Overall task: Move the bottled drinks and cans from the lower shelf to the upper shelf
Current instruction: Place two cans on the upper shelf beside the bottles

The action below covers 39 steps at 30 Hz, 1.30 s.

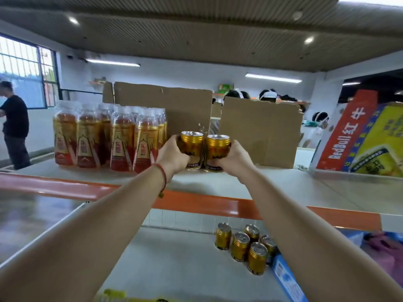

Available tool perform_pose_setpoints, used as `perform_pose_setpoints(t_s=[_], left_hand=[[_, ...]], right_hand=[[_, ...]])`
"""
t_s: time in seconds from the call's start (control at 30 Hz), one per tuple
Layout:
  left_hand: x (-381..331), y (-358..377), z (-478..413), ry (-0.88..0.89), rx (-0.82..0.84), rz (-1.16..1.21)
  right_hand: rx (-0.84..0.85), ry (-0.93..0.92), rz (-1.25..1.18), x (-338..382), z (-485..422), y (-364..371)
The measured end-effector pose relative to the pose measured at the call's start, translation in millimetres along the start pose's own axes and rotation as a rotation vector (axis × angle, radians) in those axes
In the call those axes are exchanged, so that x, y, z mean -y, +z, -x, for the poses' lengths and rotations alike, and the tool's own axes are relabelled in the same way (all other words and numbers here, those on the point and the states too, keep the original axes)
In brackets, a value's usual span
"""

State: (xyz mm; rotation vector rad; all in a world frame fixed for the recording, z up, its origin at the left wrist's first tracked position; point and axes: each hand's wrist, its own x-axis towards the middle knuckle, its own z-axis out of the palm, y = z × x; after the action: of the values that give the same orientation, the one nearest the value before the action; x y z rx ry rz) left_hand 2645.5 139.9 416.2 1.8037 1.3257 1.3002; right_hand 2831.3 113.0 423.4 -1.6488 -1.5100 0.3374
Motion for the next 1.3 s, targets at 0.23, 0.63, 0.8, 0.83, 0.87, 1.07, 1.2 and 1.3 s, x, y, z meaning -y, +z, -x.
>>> perform_pose_setpoints(t_s=[0.23,0.63,0.8,0.83,0.87,1.07,1.2,1.3], left_hand=[[15.7,16.7,-17.9,-0.073,0.007,-0.133],[28.9,27.1,-24.7,-0.059,0.066,-0.139],[28.3,27.0,-22.1,-0.043,0.069,-0.149],[28.4,27.0,-21.7,-0.042,0.069,-0.151],[28.7,26.9,-21.5,-0.041,0.067,-0.15],[29.3,28.0,-20.1,-0.035,0.075,-0.147],[29.1,28.1,-19.2,-0.021,0.073,-0.156],[31.3,27.0,-17.6,-0.027,0.097,-0.167]], right_hand=[[0.021,0.116,-0.029,-20.7,-17.2,18.8],[0.009,0.111,0.013,-30.4,-23.1,31.5],[0.013,0.105,0.025,-31.1,-21.7,32.5],[0.017,0.103,0.034,-30.7,-21.3,32.0],[0.021,0.102,0.043,-30.5,-21.1,31.2],[0.04,0.104,0.037,-30.9,-15.2,21.6],[0.04,0.107,0.023,-32.2,-13.8,20.7],[0.042,0.096,0.025,-33.7,-13.9,20.7]])
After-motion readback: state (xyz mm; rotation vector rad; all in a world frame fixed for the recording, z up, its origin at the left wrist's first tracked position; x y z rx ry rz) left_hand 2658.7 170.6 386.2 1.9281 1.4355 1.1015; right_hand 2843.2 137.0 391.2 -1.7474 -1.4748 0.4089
